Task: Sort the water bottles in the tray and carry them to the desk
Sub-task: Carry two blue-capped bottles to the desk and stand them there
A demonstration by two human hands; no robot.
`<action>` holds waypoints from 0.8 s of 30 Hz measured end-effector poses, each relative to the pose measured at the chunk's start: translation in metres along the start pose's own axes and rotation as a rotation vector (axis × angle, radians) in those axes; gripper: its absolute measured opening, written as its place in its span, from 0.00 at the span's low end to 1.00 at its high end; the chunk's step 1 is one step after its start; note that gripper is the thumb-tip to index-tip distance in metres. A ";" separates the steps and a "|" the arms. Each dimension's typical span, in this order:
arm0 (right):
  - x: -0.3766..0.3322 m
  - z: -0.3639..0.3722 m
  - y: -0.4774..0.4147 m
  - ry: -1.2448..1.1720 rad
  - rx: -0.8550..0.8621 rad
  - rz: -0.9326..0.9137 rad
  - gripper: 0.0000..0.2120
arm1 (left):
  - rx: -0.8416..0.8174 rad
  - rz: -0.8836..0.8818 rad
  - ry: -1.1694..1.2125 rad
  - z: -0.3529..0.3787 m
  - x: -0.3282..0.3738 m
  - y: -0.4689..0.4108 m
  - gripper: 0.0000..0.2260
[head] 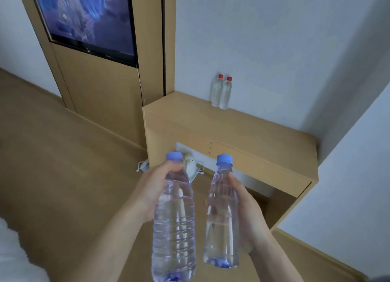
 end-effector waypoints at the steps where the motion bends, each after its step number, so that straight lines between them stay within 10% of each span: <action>1: -0.005 0.007 -0.018 -0.011 -0.013 0.003 0.20 | 0.005 0.006 -0.027 -0.005 0.008 -0.019 0.10; 24: -0.143 0.012 -0.417 0.208 0.001 -0.379 0.09 | -0.008 0.297 -0.368 0.018 0.139 -0.409 0.04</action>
Point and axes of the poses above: each hand's wrist, its own y-axis away from the middle knuckle, its own z-axis out of the palm, x = y × z, the point moved 1 cm from there along -y, towards the middle knuckle
